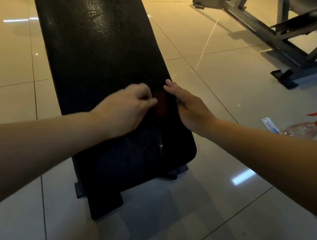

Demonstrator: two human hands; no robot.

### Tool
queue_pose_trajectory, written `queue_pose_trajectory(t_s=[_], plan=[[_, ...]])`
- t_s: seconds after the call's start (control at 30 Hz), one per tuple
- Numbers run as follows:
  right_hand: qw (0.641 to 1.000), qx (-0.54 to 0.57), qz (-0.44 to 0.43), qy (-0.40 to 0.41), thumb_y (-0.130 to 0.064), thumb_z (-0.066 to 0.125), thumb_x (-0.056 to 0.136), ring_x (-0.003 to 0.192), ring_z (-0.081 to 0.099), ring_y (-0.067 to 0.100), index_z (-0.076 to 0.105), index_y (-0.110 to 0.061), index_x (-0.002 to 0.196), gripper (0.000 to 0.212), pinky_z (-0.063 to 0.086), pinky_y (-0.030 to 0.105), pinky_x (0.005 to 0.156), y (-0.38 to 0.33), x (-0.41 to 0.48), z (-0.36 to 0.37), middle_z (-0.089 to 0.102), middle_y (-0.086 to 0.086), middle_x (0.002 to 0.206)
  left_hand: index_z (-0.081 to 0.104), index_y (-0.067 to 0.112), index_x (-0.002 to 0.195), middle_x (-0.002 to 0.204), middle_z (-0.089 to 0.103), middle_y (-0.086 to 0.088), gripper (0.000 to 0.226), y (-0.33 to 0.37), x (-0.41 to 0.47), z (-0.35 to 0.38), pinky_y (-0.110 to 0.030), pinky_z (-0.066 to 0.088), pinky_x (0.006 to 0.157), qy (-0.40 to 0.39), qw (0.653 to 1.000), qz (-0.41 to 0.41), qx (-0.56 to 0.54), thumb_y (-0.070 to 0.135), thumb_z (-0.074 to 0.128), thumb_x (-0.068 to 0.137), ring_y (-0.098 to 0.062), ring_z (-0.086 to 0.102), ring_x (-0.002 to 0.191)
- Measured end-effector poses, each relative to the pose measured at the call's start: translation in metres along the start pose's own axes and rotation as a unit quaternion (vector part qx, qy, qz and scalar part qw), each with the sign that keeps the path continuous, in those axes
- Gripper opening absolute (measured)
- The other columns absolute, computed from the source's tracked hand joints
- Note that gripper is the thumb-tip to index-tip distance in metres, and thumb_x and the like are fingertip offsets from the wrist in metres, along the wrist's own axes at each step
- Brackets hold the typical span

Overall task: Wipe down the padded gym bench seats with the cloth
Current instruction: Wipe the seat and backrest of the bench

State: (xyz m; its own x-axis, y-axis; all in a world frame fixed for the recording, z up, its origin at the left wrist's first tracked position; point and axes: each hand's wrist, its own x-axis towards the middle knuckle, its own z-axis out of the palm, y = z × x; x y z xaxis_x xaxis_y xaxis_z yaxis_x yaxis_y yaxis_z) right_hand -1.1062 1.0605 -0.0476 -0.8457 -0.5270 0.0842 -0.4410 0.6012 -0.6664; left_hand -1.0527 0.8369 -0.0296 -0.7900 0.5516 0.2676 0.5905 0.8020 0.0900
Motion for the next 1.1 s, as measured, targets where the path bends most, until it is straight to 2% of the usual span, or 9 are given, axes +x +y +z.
queue_pose_trajectory(t_s=[0.1,0.2,0.4,0.47,0.57,0.63,0.9,1.03,1.1], plan=[[0.994,0.099,0.043,-0.021,0.002,0.038,0.105,0.151,0.022,0.011,0.046,-0.013,0.149,0.047,0.020,0.011,0.117,-0.006,-0.001,-0.003,0.031,-0.002,0.163,0.056,0.019,0.138,0.128,0.052,-0.003,0.040,0.015,0.007,0.006,-0.031,0.051,0.084,0.011,0.998,-0.053,-0.022,0.027,0.047,0.100,-0.017,0.052,0.105],[0.997,0.062,0.039,-0.027,-0.001,0.038,0.106,0.153,0.020,0.011,0.045,-0.019,0.150,0.048,0.017,0.029,0.125,-0.004,-0.001,-0.001,0.030,-0.005,0.164,0.054,0.021,0.140,0.128,0.053,0.000,0.040,0.045,-0.004,0.021,-0.030,0.048,0.088,-0.038,0.996,0.044,-0.061,0.022,0.052,0.100,-0.016,0.050,0.106],[0.999,0.008,0.033,-0.026,-0.005,0.038,0.107,0.154,0.017,0.012,0.040,-0.019,0.154,0.049,0.018,0.035,0.126,-0.006,-0.002,-0.002,0.026,-0.005,0.165,0.063,0.021,0.133,0.133,0.054,0.003,0.047,0.022,-0.040,0.007,-0.035,0.048,0.097,-0.141,0.962,0.221,-0.071,0.014,0.057,0.086,-0.017,0.048,0.115],[0.998,0.033,0.042,-0.029,-0.004,0.038,0.107,0.154,0.013,0.012,0.038,-0.019,0.155,0.051,0.014,0.034,0.127,-0.008,-0.002,0.000,0.024,-0.006,0.166,0.065,0.021,0.129,0.132,0.056,0.001,0.050,-0.007,-0.042,-0.004,-0.034,0.047,0.099,-0.127,0.972,0.192,-0.041,0.013,0.058,0.081,-0.018,0.050,0.116],[0.996,0.059,0.064,-0.029,-0.006,0.034,0.108,0.155,0.009,0.011,0.031,-0.016,0.157,0.051,0.009,0.021,0.122,-0.016,-0.004,0.004,0.019,-0.005,0.167,0.063,0.021,0.131,0.133,0.057,-0.002,0.046,-0.027,-0.038,-0.013,-0.038,0.048,0.099,-0.023,0.999,0.020,-0.032,0.016,0.054,0.086,-0.022,0.052,0.120],[0.998,0.021,0.055,-0.025,-0.004,0.035,0.107,0.155,0.007,0.011,0.031,-0.017,0.158,0.052,0.008,0.024,0.124,-0.018,-0.005,0.007,0.017,-0.006,0.168,0.060,0.025,0.134,0.137,0.054,0.001,0.046,-0.018,-0.034,-0.009,-0.039,0.047,0.100,0.004,0.998,-0.048,-0.030,0.025,0.047,0.090,-0.021,0.050,0.124],[0.997,-0.048,0.056,-0.026,-0.003,0.032,0.108,0.154,0.002,0.007,0.021,-0.022,0.160,0.057,0.004,0.023,0.123,-0.016,-0.005,0.011,0.010,-0.011,0.168,0.065,0.024,0.129,0.142,0.052,0.011,0.048,0.007,-0.060,0.000,-0.021,0.027,0.113,-0.146,0.969,0.154,-0.125,0.006,0.061,0.084,-0.011,0.040,0.130],[0.997,-0.052,0.051,-0.010,-0.003,0.034,0.107,0.155,0.004,0.010,0.025,-0.021,0.159,0.056,0.009,0.032,0.127,-0.016,-0.009,0.017,0.010,-0.009,0.169,0.070,0.024,0.120,0.137,0.051,-0.004,0.046,-0.021,-0.085,-0.006,-0.036,0.042,0.103,-0.072,0.985,0.107,-0.112,0.007,0.059,0.079,-0.023,0.048,0.124],[0.995,-0.084,-0.015,0.043,-0.009,0.041,0.106,0.154,0.014,0.015,0.034,-0.015,0.155,0.050,0.020,0.038,0.126,-0.023,-0.016,0.025,0.016,0.000,0.168,0.069,0.026,0.120,0.128,0.048,-0.007,0.045,-0.016,-0.086,-0.006,-0.032,0.047,0.093,-0.037,0.991,0.060,-0.110,0.010,0.055,0.081,-0.022,0.048,0.117]])
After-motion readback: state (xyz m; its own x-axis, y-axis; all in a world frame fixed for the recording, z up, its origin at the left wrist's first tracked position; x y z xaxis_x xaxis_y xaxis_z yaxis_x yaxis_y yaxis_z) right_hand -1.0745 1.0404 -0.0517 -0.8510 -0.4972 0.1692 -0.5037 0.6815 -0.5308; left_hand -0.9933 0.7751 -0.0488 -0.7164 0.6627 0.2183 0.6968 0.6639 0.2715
